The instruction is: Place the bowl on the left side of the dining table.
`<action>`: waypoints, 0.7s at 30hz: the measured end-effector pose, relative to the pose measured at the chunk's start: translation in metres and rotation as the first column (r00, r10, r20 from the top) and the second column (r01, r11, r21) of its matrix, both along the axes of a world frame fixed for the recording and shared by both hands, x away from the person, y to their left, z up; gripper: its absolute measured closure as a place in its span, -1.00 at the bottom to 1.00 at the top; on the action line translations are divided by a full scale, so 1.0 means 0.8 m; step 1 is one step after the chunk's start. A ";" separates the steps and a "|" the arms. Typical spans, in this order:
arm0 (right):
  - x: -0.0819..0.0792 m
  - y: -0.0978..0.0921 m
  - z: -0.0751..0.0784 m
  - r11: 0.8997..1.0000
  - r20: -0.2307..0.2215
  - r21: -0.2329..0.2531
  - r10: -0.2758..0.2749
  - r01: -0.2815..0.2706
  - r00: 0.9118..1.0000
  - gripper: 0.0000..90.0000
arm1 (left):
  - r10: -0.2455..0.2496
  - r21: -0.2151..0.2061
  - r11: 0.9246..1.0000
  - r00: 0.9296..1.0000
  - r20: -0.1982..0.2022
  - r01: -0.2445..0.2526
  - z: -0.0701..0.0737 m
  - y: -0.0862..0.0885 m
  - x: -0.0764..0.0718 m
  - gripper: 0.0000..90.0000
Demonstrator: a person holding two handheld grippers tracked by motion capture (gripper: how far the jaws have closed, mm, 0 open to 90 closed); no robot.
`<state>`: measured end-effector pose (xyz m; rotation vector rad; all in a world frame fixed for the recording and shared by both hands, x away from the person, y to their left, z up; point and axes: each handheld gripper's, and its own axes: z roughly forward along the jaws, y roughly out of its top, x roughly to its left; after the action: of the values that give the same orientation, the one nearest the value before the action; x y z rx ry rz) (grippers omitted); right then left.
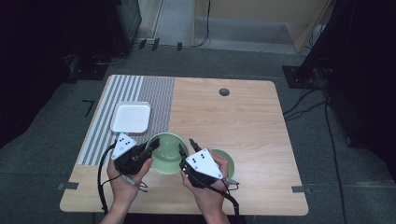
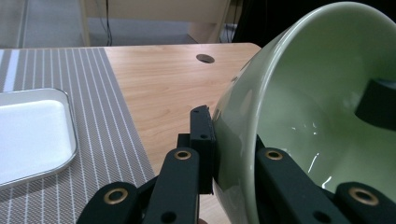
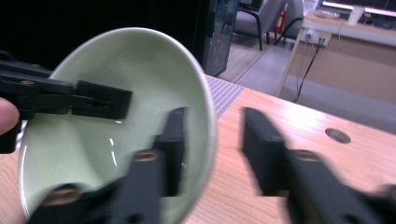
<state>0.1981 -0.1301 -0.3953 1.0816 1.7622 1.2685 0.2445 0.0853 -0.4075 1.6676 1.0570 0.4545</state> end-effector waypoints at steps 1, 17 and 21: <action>0.001 -0.001 0.001 1.000 -0.003 0.003 -0.011 0.011 1.000 0.08 | 0.008 0.002 1.000 1.000 0.010 -0.008 0.000 0.001 -0.001 0.85; 0.007 -0.036 0.008 0.996 -0.090 0.086 0.008 0.000 0.996 -0.66 | 0.058 0.014 0.998 0.998 0.027 -0.058 -0.003 0.021 0.007 0.85; 0.007 -0.042 0.008 0.996 -0.089 0.083 0.015 -0.007 0.996 -0.66 | 0.075 0.009 0.997 0.997 0.026 -0.075 -0.003 0.028 0.009 0.85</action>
<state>0.2039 -0.1636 -0.3889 1.1940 1.7971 1.3287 0.2517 0.1073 -0.4102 1.6307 1.1027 0.5287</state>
